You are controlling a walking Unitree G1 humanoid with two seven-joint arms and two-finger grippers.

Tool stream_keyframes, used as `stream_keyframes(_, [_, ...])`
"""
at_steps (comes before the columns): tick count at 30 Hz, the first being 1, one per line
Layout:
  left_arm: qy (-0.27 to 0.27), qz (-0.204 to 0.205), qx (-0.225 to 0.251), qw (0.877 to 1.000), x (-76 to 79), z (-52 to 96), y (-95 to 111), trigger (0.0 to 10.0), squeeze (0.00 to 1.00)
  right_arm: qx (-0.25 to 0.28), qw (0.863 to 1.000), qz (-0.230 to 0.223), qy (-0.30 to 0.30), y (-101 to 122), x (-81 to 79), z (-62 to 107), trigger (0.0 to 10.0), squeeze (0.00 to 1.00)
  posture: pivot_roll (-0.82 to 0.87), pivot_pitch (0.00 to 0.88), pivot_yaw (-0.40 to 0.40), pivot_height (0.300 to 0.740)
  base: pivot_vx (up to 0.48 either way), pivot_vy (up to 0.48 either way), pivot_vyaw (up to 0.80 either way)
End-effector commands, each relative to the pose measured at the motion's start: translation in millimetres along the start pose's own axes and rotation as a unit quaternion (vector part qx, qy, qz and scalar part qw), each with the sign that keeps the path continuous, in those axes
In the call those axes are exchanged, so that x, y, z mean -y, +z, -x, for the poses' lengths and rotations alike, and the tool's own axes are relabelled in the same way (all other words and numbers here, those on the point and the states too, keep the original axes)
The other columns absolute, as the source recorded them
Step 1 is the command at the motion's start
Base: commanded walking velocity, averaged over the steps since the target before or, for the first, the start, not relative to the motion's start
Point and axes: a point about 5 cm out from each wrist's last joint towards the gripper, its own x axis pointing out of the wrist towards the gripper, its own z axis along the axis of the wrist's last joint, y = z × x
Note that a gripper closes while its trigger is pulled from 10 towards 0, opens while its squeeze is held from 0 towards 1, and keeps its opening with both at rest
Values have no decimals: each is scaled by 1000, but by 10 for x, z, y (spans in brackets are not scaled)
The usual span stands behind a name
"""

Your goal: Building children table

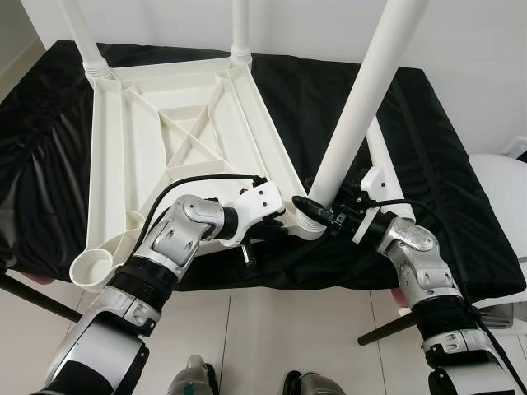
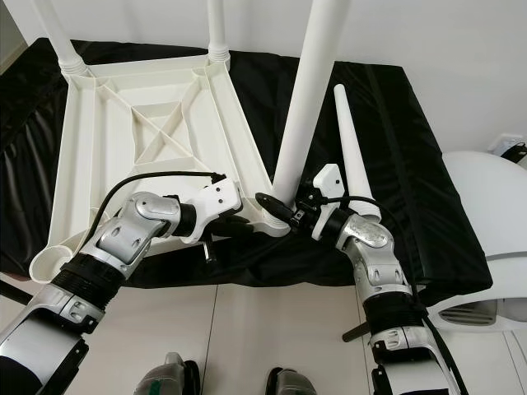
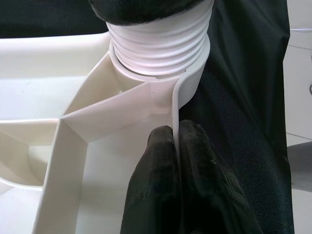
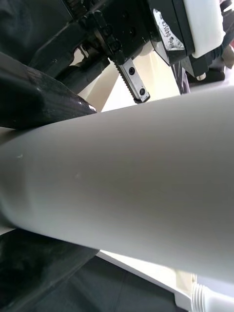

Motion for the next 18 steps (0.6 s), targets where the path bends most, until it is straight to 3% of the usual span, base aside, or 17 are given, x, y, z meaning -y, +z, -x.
stream_keyframes(1, [79,28,-20,996,-133,51,-105,10000,0,22,999,-23,6,13,-62,9,10000,0,13,124,-12,740,0,0,0])
stream_keyframes(18, [110,46,-17,993,-237,45,-62,10000,0,53,995,-43,-73,83,-328,8,10000,0,6,136,-8,740,0,0,0])
